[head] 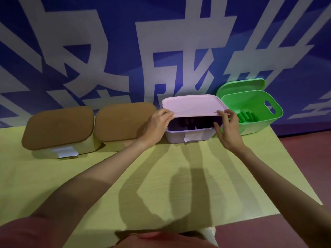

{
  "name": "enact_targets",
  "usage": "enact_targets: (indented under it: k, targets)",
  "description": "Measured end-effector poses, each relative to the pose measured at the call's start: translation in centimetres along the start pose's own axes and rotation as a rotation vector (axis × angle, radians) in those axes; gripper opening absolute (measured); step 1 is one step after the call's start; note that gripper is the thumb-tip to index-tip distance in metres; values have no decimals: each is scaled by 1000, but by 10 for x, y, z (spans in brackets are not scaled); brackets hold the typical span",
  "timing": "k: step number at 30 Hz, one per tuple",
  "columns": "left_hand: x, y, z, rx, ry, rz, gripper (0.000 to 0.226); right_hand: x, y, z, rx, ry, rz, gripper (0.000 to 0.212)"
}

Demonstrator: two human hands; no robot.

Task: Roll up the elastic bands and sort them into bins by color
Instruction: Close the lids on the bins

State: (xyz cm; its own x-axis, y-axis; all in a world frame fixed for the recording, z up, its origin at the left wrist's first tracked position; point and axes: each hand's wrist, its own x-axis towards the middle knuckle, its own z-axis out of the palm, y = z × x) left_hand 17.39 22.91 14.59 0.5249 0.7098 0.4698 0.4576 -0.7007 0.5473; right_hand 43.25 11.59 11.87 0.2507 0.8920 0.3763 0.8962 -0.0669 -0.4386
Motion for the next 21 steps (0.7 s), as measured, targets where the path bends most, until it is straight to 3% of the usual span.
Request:
enact_targets:
  k: [8,13,21]
  targets:
    - [-24,-4,19,-47,-60,-86,14,-27,11,17,-66,-26,-50,43]
    - [-32,-9,26,113,-35,-37,14,-33,14,23,-142,-42,-23,45]
    - [-35,-14,25,153,-10,-2,16,-41,16,29,-201,-103,5,61]
